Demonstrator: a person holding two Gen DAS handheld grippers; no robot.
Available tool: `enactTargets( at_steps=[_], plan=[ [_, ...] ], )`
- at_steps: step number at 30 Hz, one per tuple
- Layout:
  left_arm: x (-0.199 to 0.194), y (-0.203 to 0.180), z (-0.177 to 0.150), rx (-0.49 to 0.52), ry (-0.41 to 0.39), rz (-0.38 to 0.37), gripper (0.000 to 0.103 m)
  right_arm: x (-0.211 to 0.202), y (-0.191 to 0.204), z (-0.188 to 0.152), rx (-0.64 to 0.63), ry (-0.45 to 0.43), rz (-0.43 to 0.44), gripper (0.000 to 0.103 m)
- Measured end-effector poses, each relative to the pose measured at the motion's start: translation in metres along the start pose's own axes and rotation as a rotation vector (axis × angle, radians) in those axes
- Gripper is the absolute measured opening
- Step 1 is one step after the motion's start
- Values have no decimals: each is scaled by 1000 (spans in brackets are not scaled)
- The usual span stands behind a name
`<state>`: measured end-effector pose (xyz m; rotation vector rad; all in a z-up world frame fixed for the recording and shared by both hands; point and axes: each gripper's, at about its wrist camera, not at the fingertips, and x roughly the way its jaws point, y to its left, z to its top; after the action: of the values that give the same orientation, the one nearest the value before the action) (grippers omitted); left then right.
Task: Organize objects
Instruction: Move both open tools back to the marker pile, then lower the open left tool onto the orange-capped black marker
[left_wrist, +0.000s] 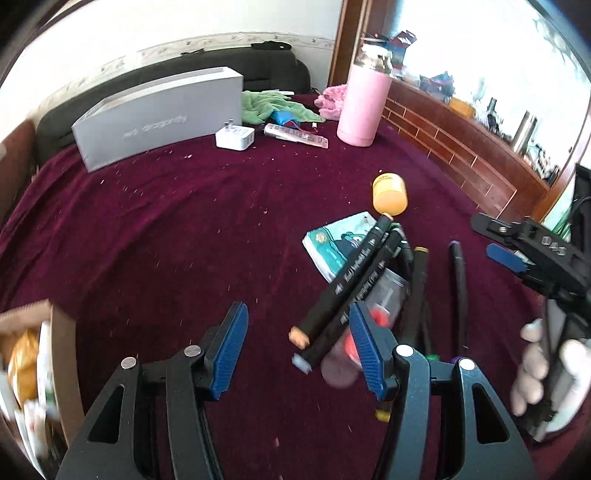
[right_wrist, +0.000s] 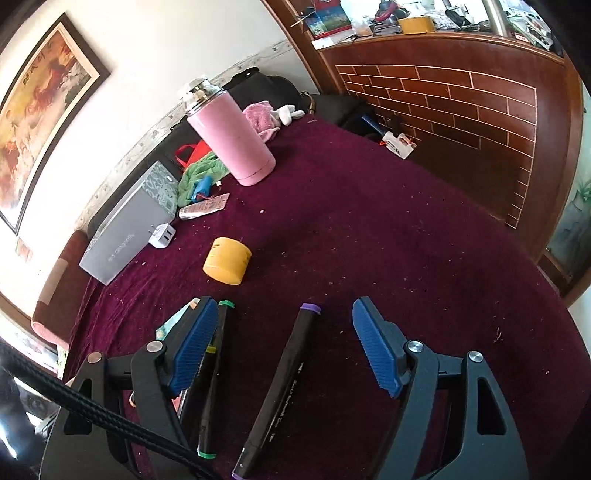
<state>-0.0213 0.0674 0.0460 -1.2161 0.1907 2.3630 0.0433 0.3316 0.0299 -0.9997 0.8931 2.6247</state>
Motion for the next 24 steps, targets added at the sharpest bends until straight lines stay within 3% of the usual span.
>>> enactTargets(
  at_steps=[6,15,24],
  plan=[
    [25,-13,10,87,14,34,51,8,-14,2,62,36,8,76],
    [49,-1,7,-50,43,61,50,16,-22,0,100,75,-8,77],
    [46,-2,-4,-47,-3,92,50,19,-21,-3,93,89,-14,80]
  ],
)
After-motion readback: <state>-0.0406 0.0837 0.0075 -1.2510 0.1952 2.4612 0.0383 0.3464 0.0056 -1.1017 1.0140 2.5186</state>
